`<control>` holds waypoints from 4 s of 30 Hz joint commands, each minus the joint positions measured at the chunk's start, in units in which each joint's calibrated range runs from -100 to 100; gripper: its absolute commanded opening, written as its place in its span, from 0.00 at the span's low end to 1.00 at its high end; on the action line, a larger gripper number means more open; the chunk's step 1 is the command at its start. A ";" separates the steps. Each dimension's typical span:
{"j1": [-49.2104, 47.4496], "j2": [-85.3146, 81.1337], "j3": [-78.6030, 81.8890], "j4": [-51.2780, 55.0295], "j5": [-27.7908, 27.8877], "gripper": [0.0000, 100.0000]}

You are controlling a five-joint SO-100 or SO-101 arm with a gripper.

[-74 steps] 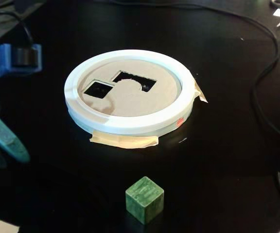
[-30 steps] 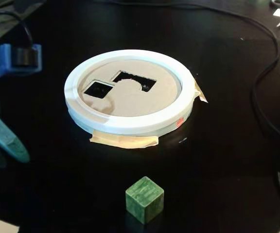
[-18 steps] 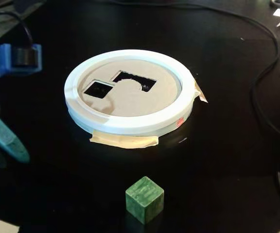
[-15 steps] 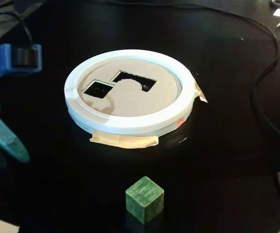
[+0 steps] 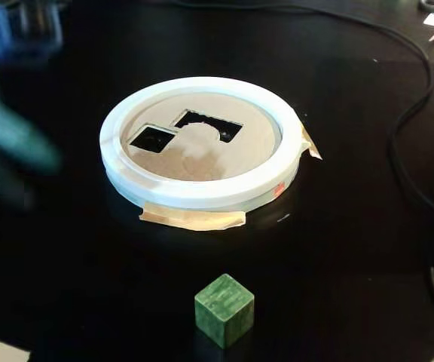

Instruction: Pick up the square block and drop it in corresponding square shaped hole

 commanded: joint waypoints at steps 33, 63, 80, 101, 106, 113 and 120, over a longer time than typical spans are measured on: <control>-0.50 117.61 -116.09 23.54 -5.32 0.99; -2.12 123.43 -116.18 22.34 -5.37 0.61; -2.25 122.98 -118.46 22.94 -5.32 0.31; -17.10 93.96 -120.00 38.80 -7.28 0.34; -23.22 87.15 -119.09 38.80 -9.23 0.34; -31.71 86.35 -118.91 38.80 -11.62 0.34; -36.46 84.02 -117.82 38.80 -13.48 0.34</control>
